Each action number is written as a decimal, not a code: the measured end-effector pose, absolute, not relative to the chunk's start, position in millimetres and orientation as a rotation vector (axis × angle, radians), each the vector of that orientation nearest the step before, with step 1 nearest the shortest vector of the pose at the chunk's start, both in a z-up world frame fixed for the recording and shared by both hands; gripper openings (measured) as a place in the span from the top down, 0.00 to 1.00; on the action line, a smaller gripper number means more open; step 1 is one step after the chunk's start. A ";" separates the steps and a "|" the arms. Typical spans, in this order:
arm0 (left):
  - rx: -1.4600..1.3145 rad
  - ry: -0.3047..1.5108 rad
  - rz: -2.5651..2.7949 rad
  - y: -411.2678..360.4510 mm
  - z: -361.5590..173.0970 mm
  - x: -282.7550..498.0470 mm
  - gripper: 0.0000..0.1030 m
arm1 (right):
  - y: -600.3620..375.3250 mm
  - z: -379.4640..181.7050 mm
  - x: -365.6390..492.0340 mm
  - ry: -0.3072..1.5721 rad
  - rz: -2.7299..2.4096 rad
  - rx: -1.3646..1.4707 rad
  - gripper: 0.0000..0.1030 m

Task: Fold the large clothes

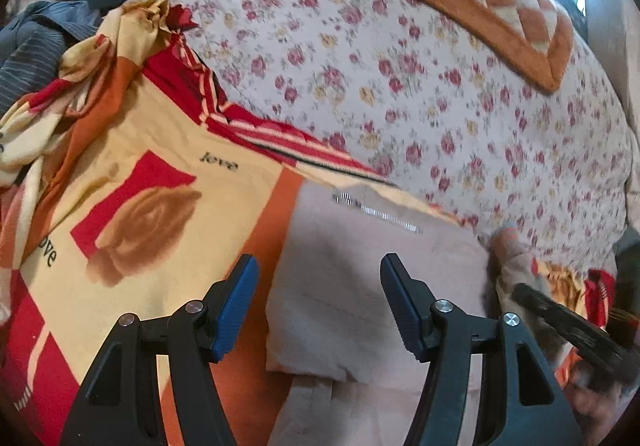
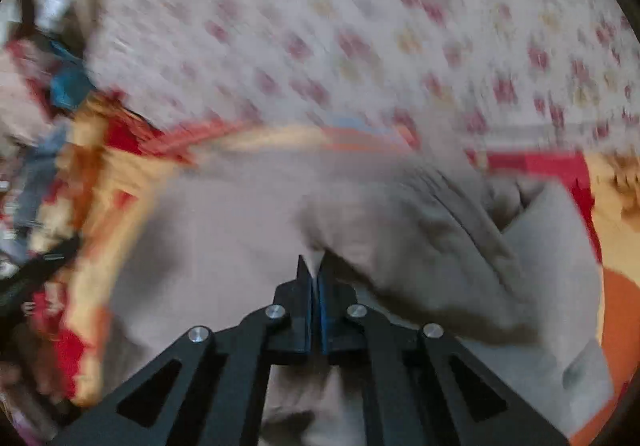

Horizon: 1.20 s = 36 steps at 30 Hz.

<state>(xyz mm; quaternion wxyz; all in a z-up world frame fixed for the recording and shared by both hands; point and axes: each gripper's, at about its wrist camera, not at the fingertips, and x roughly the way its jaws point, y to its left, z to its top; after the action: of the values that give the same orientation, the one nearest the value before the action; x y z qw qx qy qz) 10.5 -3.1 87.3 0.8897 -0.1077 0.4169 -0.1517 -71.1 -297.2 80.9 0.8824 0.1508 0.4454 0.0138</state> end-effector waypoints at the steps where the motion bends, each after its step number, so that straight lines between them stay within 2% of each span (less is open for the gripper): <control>1: -0.245 0.854 -0.320 -0.9 88.8 11.5 0.42 | -291.1 90.3 -74.6 0.895 0.066 0.312 0.98; 4: -0.297 0.855 -0.337 1.4 87.2 14.9 0.42 | -249.7 107.3 -73.9 0.841 0.299 0.289 0.96; 5: -0.309 0.863 -0.350 1.1 85.8 15.9 0.42 | -241.3 103.9 -72.7 0.853 0.344 0.287 0.88; 6: -0.321 0.875 -0.368 -0.1 83.8 16.8 0.42 | -227.8 91.4 -67.1 0.914 0.389 0.277 0.63; 7: -0.331 0.889 -0.383 -1.6 81.6 17.3 0.42 | -223.2 84.6 -65.6 0.959 0.381 0.267 0.53; 9: -0.340 0.908 -0.400 -4.1 78.7 17.0 0.42 | -228.0 78.1 -75.4 1.021 0.351 0.277 0.49; 13: -0.309 0.925 -0.403 -12.2 72.7 15.4 0.40 | -283.7 116.6 -134.8 0.908 0.278 0.341 0.46; 15: -0.285 0.962 -0.395 -19.1 64.8 17.0 0.40 | -320.6 137.6 -162.4 0.854 0.159 0.314 0.27; 17: -0.264 1.004 -0.387 -27.0 54.2 17.5 0.40 | -358.0 146.9 -180.6 0.844 -0.014 0.278 0.22; 20: -0.221 1.024 -0.377 -38.9 44.2 14.1 0.40 | -413.7 132.0 -194.8 0.906 -0.220 0.366 0.22; 23: -0.164 0.989 -0.364 -46.3 46.4 9.0 0.40 | -438.0 105.9 -207.2 0.951 -0.189 0.558 0.22; 29: -0.170 0.996 -0.356 -46.1 43.2 14.1 0.40 | -418.4 96.0 -236.2 1.015 -0.253 0.326 0.22; 32: -0.163 1.002 -0.343 -49.6 40.0 14.4 0.40 | -404.0 78.9 -221.0 1.081 -0.216 0.281 0.24; 34: -0.148 0.992 -0.339 -53.1 42.2 11.8 0.40 | -399.8 75.1 -207.6 1.043 -0.235 0.250 0.35; 35: -0.145 0.988 -0.341 -54.2 43.5 11.0 0.40 | -400.6 74.3 -196.7 0.995 -0.253 0.246 0.57; 36: -0.145 0.985 -0.347 -54.7 44.6 10.2 0.40 | -401.7 74.8 -192.8 0.975 -0.272 0.233 0.84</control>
<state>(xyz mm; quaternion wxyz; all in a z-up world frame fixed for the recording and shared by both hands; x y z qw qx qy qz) 10.2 -54.7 44.6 0.8642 -0.0694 0.4700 -0.1656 -192.8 -401.7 74.8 0.8681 0.1116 0.4659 -0.1301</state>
